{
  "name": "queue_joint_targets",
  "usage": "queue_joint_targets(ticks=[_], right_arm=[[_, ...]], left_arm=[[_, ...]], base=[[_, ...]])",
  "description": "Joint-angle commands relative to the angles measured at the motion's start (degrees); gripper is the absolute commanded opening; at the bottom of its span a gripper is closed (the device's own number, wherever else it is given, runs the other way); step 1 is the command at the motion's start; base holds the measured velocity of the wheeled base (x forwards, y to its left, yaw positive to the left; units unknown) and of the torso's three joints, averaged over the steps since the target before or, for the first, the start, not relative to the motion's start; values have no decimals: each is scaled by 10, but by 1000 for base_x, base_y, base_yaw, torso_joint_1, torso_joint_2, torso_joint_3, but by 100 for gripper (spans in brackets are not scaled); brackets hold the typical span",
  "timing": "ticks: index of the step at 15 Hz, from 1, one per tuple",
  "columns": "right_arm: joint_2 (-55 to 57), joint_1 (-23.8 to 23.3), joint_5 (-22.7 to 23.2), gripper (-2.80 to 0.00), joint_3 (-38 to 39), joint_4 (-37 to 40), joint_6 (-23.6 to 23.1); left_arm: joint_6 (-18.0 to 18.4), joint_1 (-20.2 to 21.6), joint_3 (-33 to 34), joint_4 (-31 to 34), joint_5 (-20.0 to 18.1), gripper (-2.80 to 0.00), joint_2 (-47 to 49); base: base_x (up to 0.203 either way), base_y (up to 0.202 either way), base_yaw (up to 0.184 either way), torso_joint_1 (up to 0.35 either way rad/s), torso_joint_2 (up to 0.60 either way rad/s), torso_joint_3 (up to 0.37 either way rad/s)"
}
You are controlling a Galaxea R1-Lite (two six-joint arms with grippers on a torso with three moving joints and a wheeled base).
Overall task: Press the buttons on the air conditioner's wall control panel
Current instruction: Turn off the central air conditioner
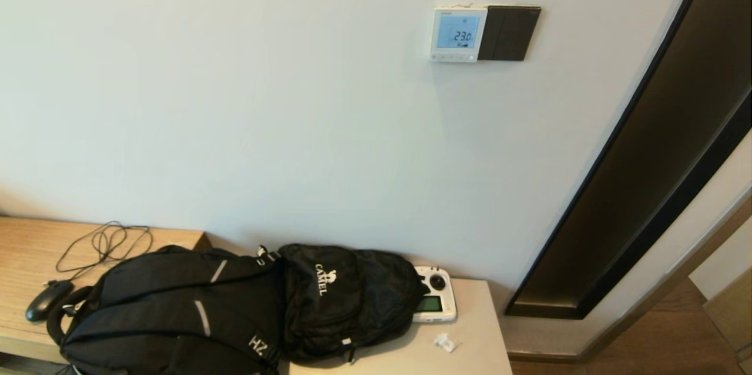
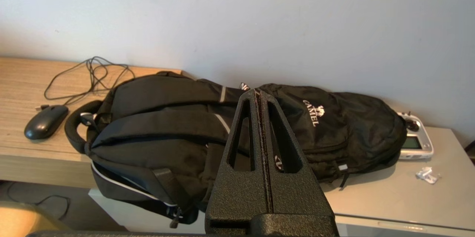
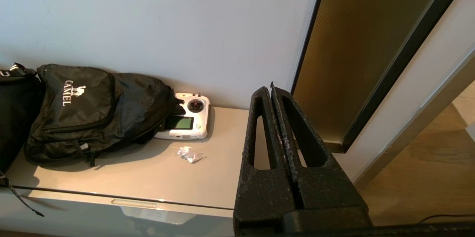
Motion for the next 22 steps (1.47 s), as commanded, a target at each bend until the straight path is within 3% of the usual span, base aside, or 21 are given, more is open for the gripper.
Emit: queue_joint_targets(ticks=[1,22], right_arm=[[0,0,1,-280,0,0,0],[0,0,0,-280,0,0,0]], left_arm=[[0,0,0,0,0,-280,-1],[0,0,0,0,0,-280,-1]], base=[[0,0,0,0,0,0],[0,0,0,0,0,0]])
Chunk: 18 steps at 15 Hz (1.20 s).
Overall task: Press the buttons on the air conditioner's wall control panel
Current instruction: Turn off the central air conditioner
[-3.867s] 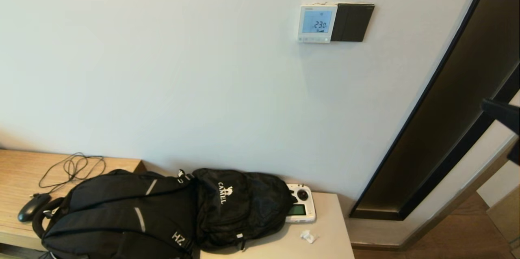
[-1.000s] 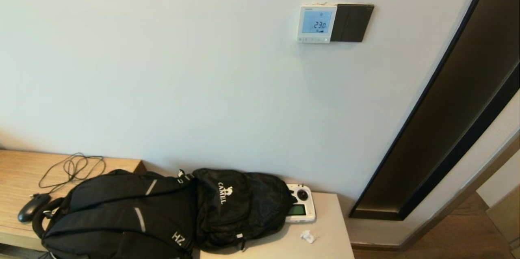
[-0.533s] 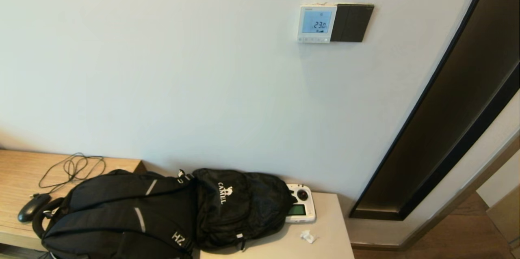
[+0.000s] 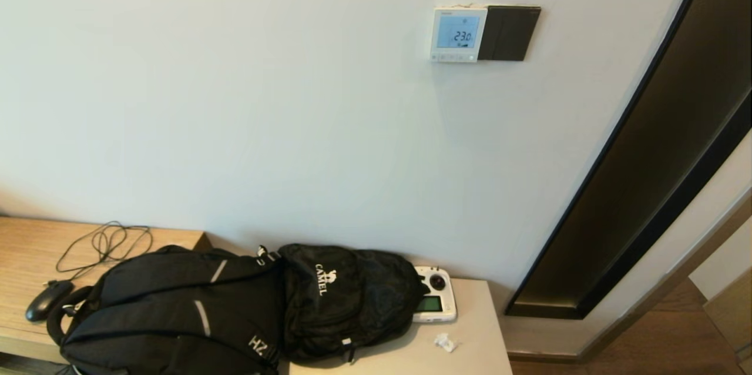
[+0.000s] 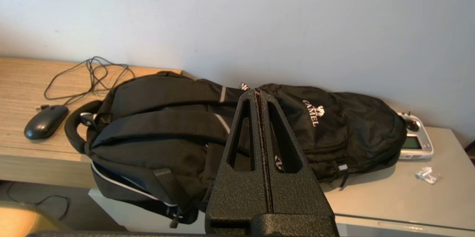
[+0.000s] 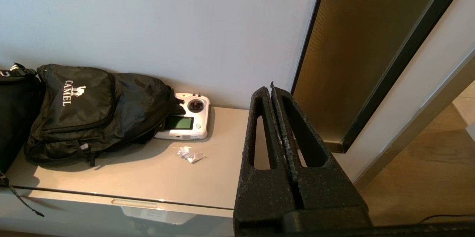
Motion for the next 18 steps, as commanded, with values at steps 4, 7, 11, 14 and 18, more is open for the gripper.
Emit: queue_joint_targets(ticks=[4,7,11,14,18], right_arm=[[-1,0,0,-280,0,0,-1],[-1,0,0,-280,0,0,-1],[-1,-1,0,-280,-4,5,2],[0,-2,-4,-280,-6,13,2],[30,-2,-2,-280,-91,46,2]], left_arm=[[0,0,0,0,0,-280,-1],[0,0,0,0,0,-280,0],[0,0,0,0,0,-280,-1],[0,0,0,0,0,-280,0],[0,0,0,0,0,-280,0]], base=[[0,0,0,0,0,0],[0,0,0,0,0,0],[0,0,0,0,0,0],[0,0,0,0,0,0],[0,0,0,0,0,0]])
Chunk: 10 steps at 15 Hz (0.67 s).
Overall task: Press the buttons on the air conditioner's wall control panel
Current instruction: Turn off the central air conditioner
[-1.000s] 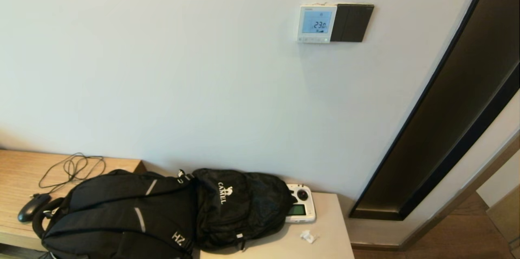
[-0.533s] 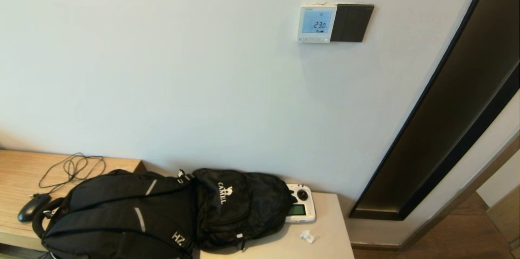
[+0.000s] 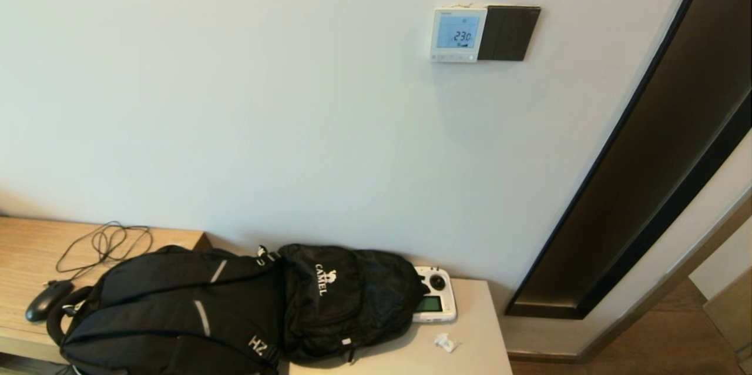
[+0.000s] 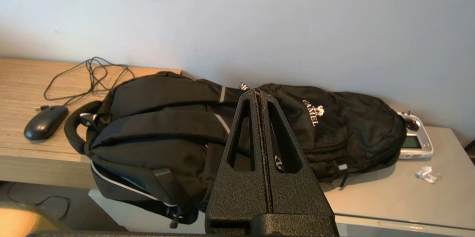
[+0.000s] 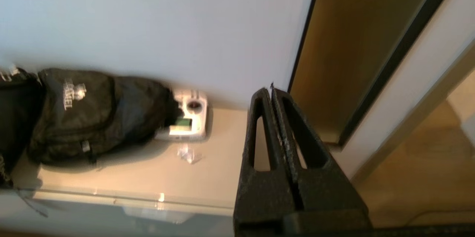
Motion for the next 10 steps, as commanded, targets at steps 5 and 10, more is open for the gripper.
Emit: queue_joint_targets(ticks=[5,10], right_arm=[[177,-4,6,-280,-123,-44,6],[407,-6,2,-280,-228,-181,16]], left_arm=[[0,0,0,0,0,-280,0],[0,0,0,0,0,-280,-1]], base=[[0,0,0,0,0,0],[0,0,0,0,0,0]])
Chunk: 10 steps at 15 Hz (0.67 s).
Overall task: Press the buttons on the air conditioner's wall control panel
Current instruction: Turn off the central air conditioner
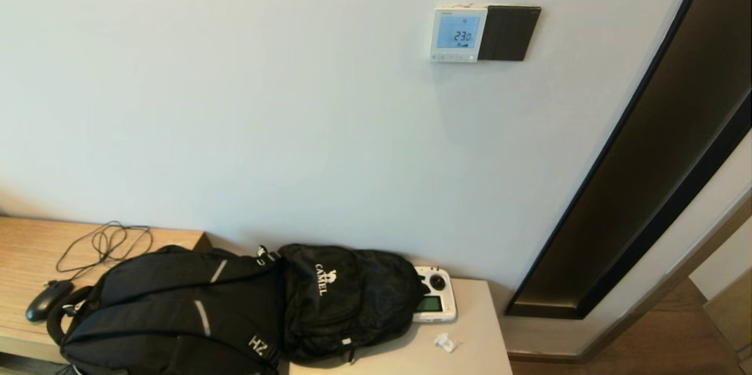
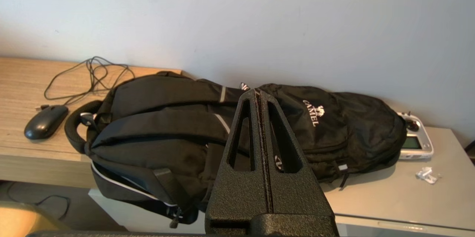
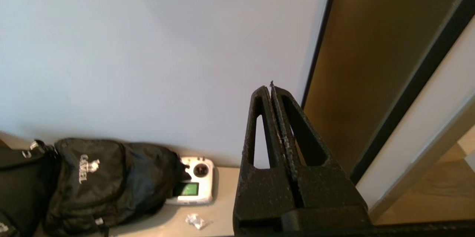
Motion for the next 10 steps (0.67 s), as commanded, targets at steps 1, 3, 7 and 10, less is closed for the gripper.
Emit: queue_joint_targets(ticks=[1,3,7,10], right_arm=[[125,-3,0,-280,-55,-14,6],[209,-4,-6,-280,-133,-25,19],[342,60,-93,-280,-271,-33,27],[415,92,-144,-280,-361,-29,28]], left_arm=[[0,0,0,0,0,-280,-1],[0,0,0,0,0,-280,-1],[0,0,0,0,0,-280,-1],[0,0,0,0,0,-280,-1]], base=[[0,0,0,0,0,0],[0,0,0,0,0,0],[0,0,0,0,0,0],[0,0,0,0,0,0]])
